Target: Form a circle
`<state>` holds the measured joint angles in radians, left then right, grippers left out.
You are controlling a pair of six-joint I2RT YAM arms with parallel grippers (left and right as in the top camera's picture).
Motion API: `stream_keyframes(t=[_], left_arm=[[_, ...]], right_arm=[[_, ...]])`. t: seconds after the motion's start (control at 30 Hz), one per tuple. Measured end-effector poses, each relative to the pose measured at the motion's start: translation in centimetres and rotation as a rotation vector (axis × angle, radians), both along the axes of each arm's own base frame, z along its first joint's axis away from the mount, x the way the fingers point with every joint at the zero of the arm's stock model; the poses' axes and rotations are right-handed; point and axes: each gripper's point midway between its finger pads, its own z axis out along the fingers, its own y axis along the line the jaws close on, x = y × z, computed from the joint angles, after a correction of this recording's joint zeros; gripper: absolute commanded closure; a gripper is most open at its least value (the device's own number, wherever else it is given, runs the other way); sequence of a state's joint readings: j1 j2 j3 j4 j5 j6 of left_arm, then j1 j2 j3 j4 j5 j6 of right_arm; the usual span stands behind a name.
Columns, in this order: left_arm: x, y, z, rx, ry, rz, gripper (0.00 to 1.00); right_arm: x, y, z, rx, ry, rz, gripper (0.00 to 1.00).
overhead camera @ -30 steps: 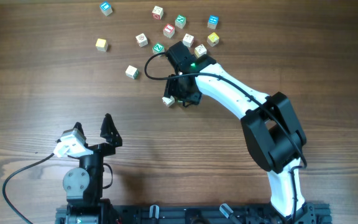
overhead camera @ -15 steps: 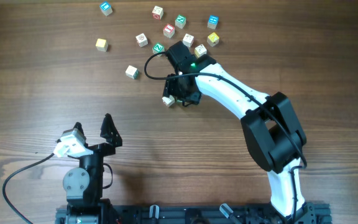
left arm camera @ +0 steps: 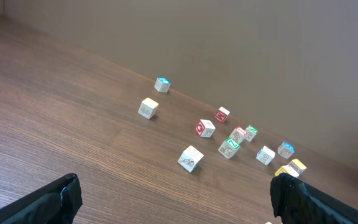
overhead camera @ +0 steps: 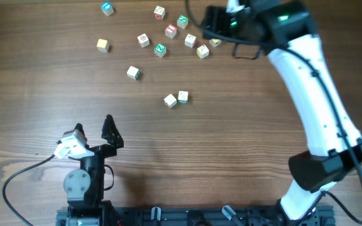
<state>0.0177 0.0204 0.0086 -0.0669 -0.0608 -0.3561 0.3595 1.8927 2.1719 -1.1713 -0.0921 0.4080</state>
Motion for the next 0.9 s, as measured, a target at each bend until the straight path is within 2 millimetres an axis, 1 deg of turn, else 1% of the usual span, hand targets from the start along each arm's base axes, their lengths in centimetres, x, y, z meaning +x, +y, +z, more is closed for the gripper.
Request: stream_keyframes(t=[0.03, 0.07, 0.13, 0.17, 0.23, 0.27, 0.3, 0.37, 0.4, 0.43, 0.47, 0.5, 0.53, 0.57, 0.6, 0.63, 0.67, 0.73, 0.77, 0.83, 0.9], left_arm=[[0.0, 0.0, 0.0, 0.0, 0.0, 0.0, 0.0], [0.0, 0.0, 0.0, 0.0, 0.0, 0.0, 0.0], [0.0, 0.0, 0.0, 0.0, 0.0, 0.0, 0.0], [0.0, 0.0, 0.0, 0.0, 0.0, 0.0, 0.0], [0.0, 0.0, 0.0, 0.0, 0.0, 0.0, 0.0], [0.0, 0.0, 0.0, 0.0, 0.0, 0.0, 0.0], [0.0, 0.0, 0.0, 0.0, 0.0, 0.0, 0.0], [0.0, 0.0, 0.0, 0.0, 0.0, 0.0, 0.0], [0.0, 0.0, 0.0, 0.0, 0.0, 0.0, 0.0], [0.0, 0.0, 0.0, 0.0, 0.0, 0.0, 0.0], [0.0, 0.0, 0.0, 0.0, 0.0, 0.0, 0.0], [0.0, 0.0, 0.0, 0.0, 0.0, 0.0, 0.0], [0.0, 0.0, 0.0, 0.0, 0.0, 0.0, 0.0], [0.0, 0.0, 0.0, 0.0, 0.0, 0.0, 0.0], [0.0, 0.0, 0.0, 0.0, 0.0, 0.0, 0.0], [0.0, 0.0, 0.0, 0.0, 0.0, 0.0, 0.0], [0.0, 0.0, 0.0, 0.0, 0.0, 0.0, 0.0], [0.0, 0.0, 0.0, 0.0, 0.0, 0.0, 0.0], [0.0, 0.0, 0.0, 0.0, 0.0, 0.0, 0.0], [0.0, 0.0, 0.0, 0.0, 0.0, 0.0, 0.0], [0.0, 0.0, 0.0, 0.0, 0.0, 0.0, 0.0]], right_arm=[[0.2, -1.2, 0.2, -0.014, -0.003, -0.008, 0.14], [0.4, -2.4, -0.2, -0.035, 0.006, -0.01, 0.14], [1.3, -3.8, -0.8, -0.069, -0.001, 0.0, 0.11], [1.7, -3.7, -1.0, -0.075, -0.009, 0.01, 0.09], [2.9, -3.2, -2.1, -0.083, -0.015, 0.031, 0.06], [3.6, -2.9, -3.1, -0.088, -0.008, 0.038, 0.06], [4.8, -2.6, -4.6, -0.092, 0.0, 0.04, 0.0], [5.7, -2.3, -6.1, -0.098, 0.005, 0.045, 0.0], [6.5, -2.0, -7.1, -0.097, 0.005, 0.046, 0.0], [7.0, -1.9, -8.1, -0.101, 0.017, 0.046, 0.0], [7.6, -1.6, -9.4, -0.098, 0.026, 0.05, 0.05], [8.1, -1.3, -10.8, -0.091, 0.042, 0.058, 0.16], [8.4, -1.0, -11.9, -0.087, 0.058, 0.063, 0.23], [9.0, -0.5, -14.1, -0.084, 0.084, 0.077, 0.28], [9.2, -0.2, -16.1, -0.085, 0.115, 0.083, 0.3], [9.3, 0.1, -17.7, -0.089, 0.14, 0.089, 0.3], [9.3, 0.4, -20.0, -0.098, 0.174, 0.097, 0.3], [9.4, 1.1, -23.0, -0.119, 0.205, 0.106, 0.29], [9.6, 1.5, -24.3, -0.132, 0.207, 0.109, 0.25], [9.9, 2.2, -26.3, -0.166, 0.204, 0.113, 0.24], [10.5, 2.7, -26.9, -0.19, 0.175, 0.107, 0.23]])
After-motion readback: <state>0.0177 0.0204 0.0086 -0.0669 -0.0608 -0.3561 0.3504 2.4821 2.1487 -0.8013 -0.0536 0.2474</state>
